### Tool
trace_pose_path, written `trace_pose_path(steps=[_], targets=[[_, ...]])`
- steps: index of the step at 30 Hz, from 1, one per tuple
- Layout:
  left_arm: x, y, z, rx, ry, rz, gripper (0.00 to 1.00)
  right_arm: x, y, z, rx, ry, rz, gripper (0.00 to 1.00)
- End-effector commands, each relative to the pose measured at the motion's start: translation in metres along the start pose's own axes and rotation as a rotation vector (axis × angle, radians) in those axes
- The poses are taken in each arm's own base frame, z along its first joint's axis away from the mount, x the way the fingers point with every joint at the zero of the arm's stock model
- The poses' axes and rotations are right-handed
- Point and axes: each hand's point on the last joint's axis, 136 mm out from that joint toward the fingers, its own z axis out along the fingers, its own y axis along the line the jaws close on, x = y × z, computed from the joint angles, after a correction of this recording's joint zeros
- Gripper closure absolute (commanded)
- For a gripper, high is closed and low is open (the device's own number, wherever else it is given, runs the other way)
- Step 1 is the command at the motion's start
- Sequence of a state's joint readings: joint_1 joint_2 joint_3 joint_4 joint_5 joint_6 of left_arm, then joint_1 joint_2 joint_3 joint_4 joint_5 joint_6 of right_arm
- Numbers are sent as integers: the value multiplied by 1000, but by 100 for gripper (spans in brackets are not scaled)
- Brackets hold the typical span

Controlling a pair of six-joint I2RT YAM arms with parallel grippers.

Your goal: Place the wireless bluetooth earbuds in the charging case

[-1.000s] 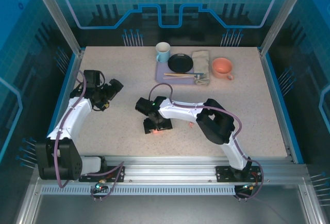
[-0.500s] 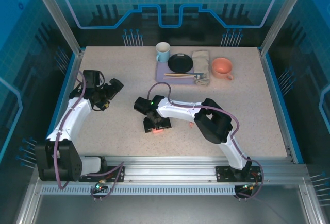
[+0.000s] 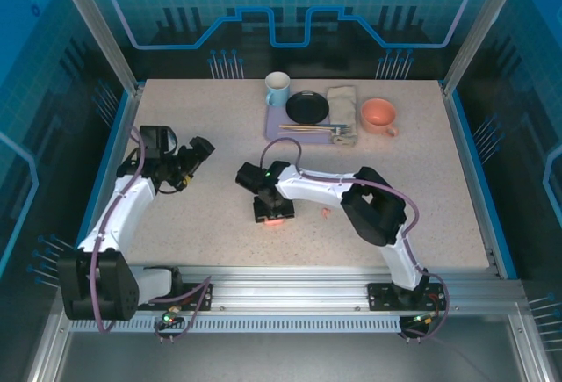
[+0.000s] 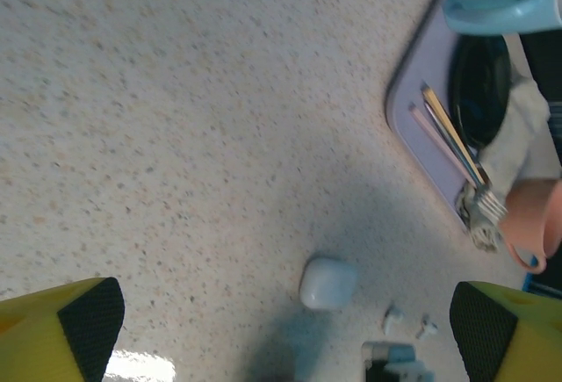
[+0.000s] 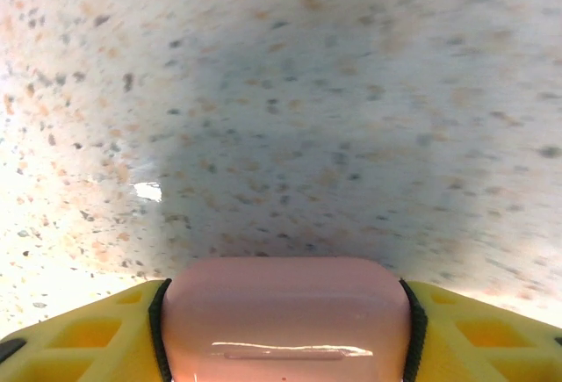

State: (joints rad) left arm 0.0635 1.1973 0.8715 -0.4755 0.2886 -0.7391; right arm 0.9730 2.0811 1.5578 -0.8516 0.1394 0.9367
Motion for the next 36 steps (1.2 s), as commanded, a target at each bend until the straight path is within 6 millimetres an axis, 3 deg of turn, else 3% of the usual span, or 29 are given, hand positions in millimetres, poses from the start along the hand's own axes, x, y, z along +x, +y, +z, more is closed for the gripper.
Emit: trace_pose_path(steps=[1, 9, 13, 20, 27, 36], targets=[[25, -19, -9, 178, 67, 49, 1, -24, -6, -40, -92, -77, 124, 48], [103, -28, -9, 411, 71, 173, 1, -65, -23, -94, -267, -152, 378, 48], [126, -32, 3, 471, 45, 220, 1, -80, -24, -111, -388, -144, 495, 48], [139, -70, 20, 553, 2, 316, 14, -93, -18, -126, -516, -106, 612, 48], [142, -98, 32, 591, -28, 367, 29, -94, -13, -117, -553, -63, 685, 47], [144, -128, 38, 643, -30, 390, 35, -95, -9, -109, -591, -26, 729, 47]])
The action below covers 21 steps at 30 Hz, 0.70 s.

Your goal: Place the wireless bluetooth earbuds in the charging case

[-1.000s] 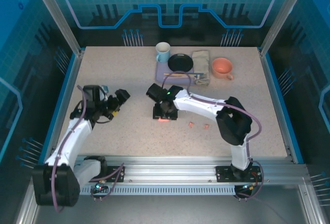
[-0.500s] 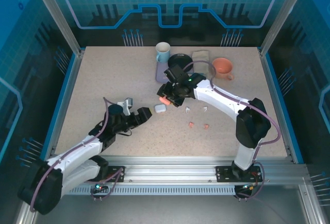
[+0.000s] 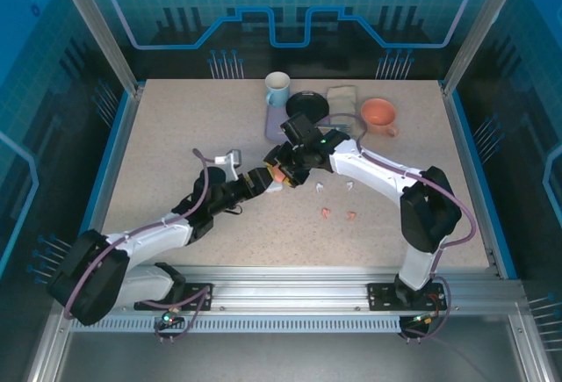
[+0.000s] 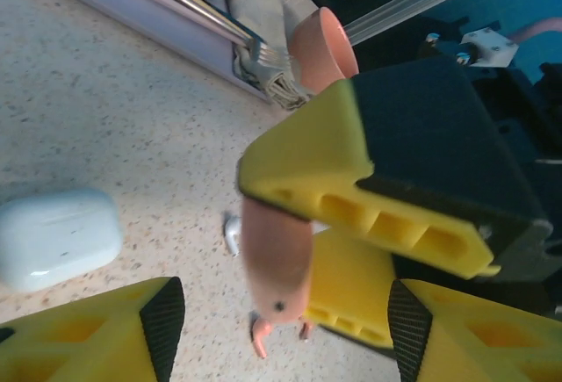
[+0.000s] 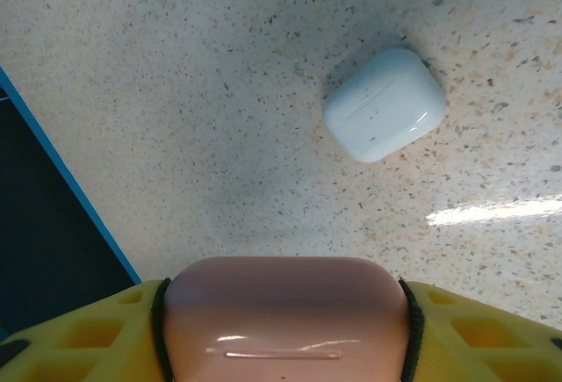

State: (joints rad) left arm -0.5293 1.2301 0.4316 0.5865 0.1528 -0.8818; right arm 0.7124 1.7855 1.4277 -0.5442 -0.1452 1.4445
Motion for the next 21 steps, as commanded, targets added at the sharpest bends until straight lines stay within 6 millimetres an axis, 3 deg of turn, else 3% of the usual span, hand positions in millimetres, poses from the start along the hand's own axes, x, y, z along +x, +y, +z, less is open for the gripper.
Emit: trace_pose_path(steps=[1, 6, 21], targets=[[-11, -25, 11, 63, -36, 58, 36, -2, 9, -2, -52, 28, 48, 47], [-6, -26, 22, 63, -23, 67, 42, -3, 10, -2, -60, 29, 57, 48], [-8, -20, 21, 35, -36, 72, 58, -7, 5, -5, -72, 28, 78, 48]])
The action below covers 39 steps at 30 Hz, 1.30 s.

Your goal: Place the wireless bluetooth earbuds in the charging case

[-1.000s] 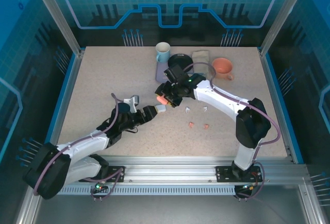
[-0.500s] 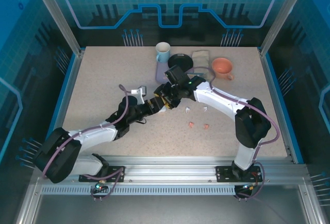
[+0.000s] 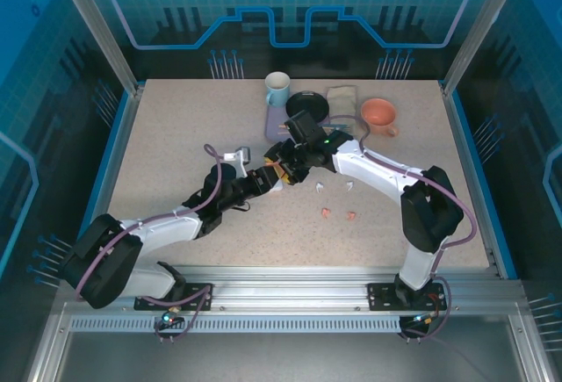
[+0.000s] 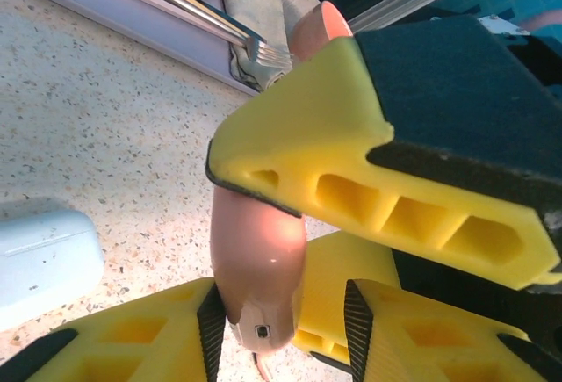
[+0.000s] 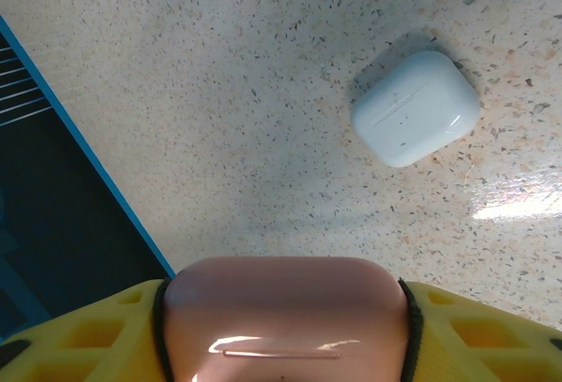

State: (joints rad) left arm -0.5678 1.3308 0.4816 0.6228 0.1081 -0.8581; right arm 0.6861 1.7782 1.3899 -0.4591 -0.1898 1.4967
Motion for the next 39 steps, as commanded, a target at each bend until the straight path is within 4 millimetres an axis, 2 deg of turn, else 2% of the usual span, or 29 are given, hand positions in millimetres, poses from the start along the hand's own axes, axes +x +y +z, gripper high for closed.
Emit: trace_pose_path(steps=[1, 15, 20, 22, 25, 28, 31, 36, 39], targets=[[-12, -20, 1, 53, -42, 40, 58, 0, -2, -7, -9, 9, 20, 48], [-15, -24, 10, 55, -39, 41, 59, 3, 0, -4, -24, 23, 22, 48], [-14, -25, 11, 52, -35, 46, 72, 4, 1, -4, -34, 30, 30, 48], [-14, -24, 11, 49, -34, 46, 74, 4, 3, -5, -42, 31, 31, 47], [-15, -26, 9, 44, -32, 53, 79, 1, 7, -10, -56, 28, 34, 39], [-15, -27, 7, 38, -24, 63, 85, -7, 12, -20, -85, 12, 28, 27], [-15, -31, 4, 35, -13, 77, 92, -22, 17, -41, -136, -33, 12, 17], [-13, -39, -7, 29, 38, 131, 98, -48, 0, -91, -155, -136, -88, 12], [-13, -43, -14, 51, 92, 165, 99, -61, -12, -113, -156, -195, -248, 12]])
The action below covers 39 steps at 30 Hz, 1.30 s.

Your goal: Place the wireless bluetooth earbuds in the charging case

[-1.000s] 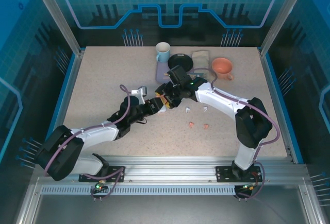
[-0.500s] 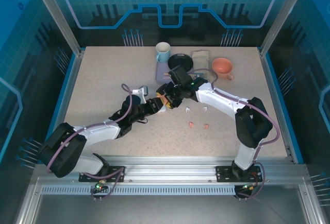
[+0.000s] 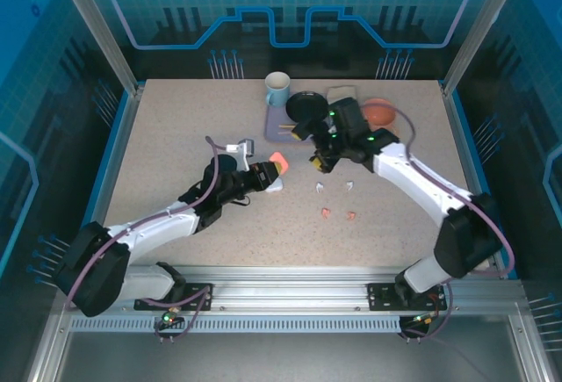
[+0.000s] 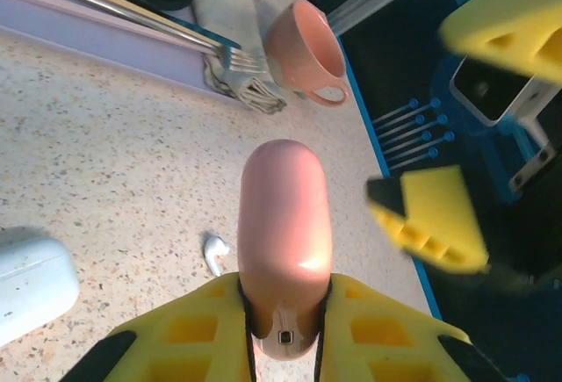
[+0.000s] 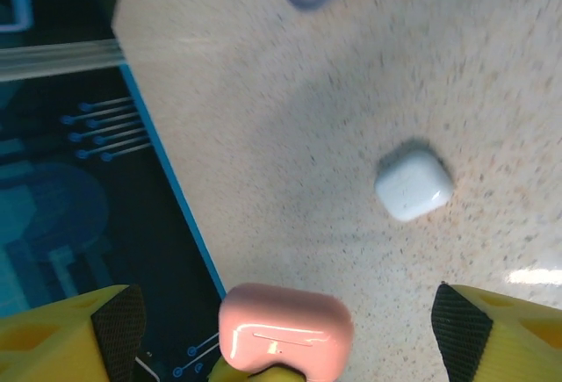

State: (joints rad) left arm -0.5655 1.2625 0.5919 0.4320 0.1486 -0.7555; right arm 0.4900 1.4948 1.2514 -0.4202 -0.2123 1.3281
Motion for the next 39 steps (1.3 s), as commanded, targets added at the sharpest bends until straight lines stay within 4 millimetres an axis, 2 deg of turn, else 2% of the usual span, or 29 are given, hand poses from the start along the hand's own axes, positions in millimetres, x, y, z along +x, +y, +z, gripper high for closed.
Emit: trace_pose_path(steps=[1, 3, 5, 7, 10, 16, 19, 30, 39], targets=[[-3, -15, -10, 57, 75, 69, 99, -10, -12, -21, -11, -36, -270, 11], [-4, -17, -13, 89, 118, 68, 99, -10, -11, -29, -40, -55, -460, 11], [-5, -18, -16, 117, 163, 68, 98, 2, -4, -35, -121, -61, -678, 12], [-4, -22, -18, 136, 204, 78, 98, 13, -2, -39, -191, -62, -808, 12], [-2, -28, -19, 150, 247, 99, 97, 30, -1, -42, -273, -22, -893, 12], [0, -32, -17, 165, 285, 101, 96, 66, 6, -26, -332, 89, -991, 14], [0, -33, -16, 168, 291, 96, 96, 71, 7, -17, -319, 107, -1005, 15], [1, -36, -17, 180, 299, 100, 96, 60, -5, 12, -252, 126, -965, 18], [-2, -44, -20, 205, 295, 108, 97, 19, -36, 20, -159, 64, -847, 21]])
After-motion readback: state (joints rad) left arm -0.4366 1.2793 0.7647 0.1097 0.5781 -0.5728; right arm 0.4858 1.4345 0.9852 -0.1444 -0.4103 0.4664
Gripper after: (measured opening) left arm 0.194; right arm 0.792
